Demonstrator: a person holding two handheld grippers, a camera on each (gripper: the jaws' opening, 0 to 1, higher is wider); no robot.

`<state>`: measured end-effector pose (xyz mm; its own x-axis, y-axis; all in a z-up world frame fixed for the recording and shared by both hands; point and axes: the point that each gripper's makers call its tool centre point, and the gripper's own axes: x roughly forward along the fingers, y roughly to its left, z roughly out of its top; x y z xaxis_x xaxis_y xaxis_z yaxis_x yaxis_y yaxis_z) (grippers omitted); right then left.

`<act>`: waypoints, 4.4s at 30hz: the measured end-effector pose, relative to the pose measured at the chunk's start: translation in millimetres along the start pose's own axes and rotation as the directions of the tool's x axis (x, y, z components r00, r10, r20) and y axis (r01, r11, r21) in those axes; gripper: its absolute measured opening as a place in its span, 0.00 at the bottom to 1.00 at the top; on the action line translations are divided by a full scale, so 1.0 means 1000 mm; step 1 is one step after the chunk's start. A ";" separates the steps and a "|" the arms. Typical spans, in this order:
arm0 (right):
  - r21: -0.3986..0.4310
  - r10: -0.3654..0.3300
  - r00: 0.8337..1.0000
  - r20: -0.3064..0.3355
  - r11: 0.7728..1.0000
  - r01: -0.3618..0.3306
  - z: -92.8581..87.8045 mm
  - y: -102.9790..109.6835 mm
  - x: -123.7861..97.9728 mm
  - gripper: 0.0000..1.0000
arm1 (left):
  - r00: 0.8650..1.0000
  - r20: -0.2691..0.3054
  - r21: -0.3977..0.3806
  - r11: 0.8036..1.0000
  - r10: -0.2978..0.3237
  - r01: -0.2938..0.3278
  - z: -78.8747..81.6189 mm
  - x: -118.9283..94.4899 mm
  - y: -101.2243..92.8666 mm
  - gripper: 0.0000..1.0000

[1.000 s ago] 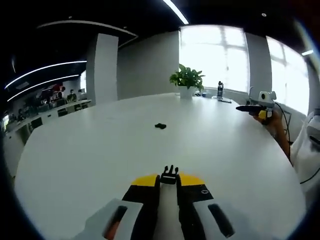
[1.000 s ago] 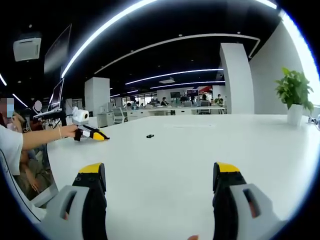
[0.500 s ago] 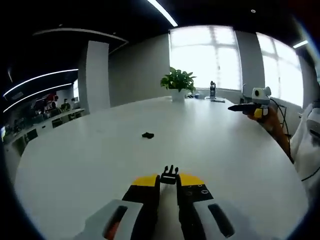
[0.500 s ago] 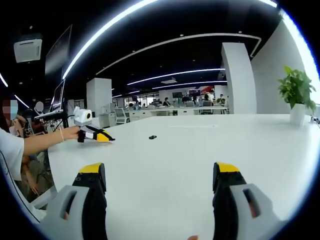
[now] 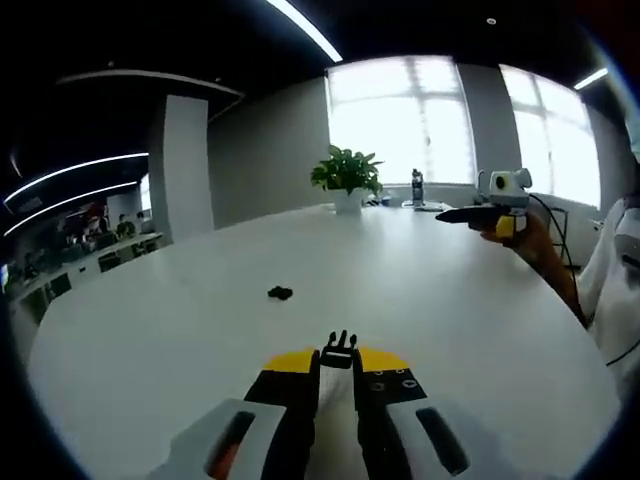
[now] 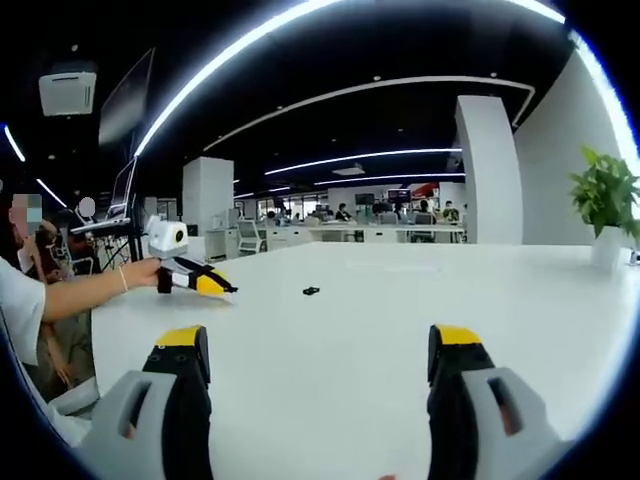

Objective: Snap the two parts of the plastic buckle together until the buckle closes and remains connected.

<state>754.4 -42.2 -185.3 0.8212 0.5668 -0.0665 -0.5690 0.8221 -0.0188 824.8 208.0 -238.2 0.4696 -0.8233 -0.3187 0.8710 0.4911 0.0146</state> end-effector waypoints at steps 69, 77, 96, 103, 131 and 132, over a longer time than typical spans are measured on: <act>-0.037 0.075 0.996 0.051 0.997 -0.073 0.062 -0.012 0.137 0.99 | 0.998 -0.039 -0.010 0.999 -0.044 0.043 -0.007 -0.003 -0.048 0.13; -0.016 0.073 0.997 -0.002 0.997 -0.073 0.037 -0.014 0.166 1.00 | 0.997 -0.040 -0.003 0.998 -0.064 0.064 -0.008 0.000 -0.057 0.13; 0.004 0.011 0.989 -0.145 1.000 -0.011 -0.005 -0.009 0.231 0.99 | 0.998 -0.008 0.025 0.998 -0.065 0.065 0.000 -0.005 -0.058 0.13; 0.023 -0.025 0.990 -0.142 0.999 0.028 -0.008 -0.011 0.239 0.98 | 0.998 -0.018 0.020 0.998 -0.062 0.062 -0.002 -0.002 -0.056 0.13; -0.025 -0.046 0.972 -0.229 0.999 0.041 -0.031 -0.009 0.256 0.94 | 0.994 -0.088 0.050 0.996 -0.069 0.074 -0.014 0.005 -0.057 0.13; -0.026 -0.046 0.971 -0.233 0.999 0.041 -0.032 -0.009 0.256 0.94 | 0.993 -0.097 0.057 0.996 -0.067 0.073 -0.015 0.005 -0.057 0.13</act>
<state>968.5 93.6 -233.7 0.8137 0.5003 -0.2959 -0.5357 0.8430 -0.0477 775.2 180.1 -255.1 0.3940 -0.8230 -0.4092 0.9097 0.4128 0.0456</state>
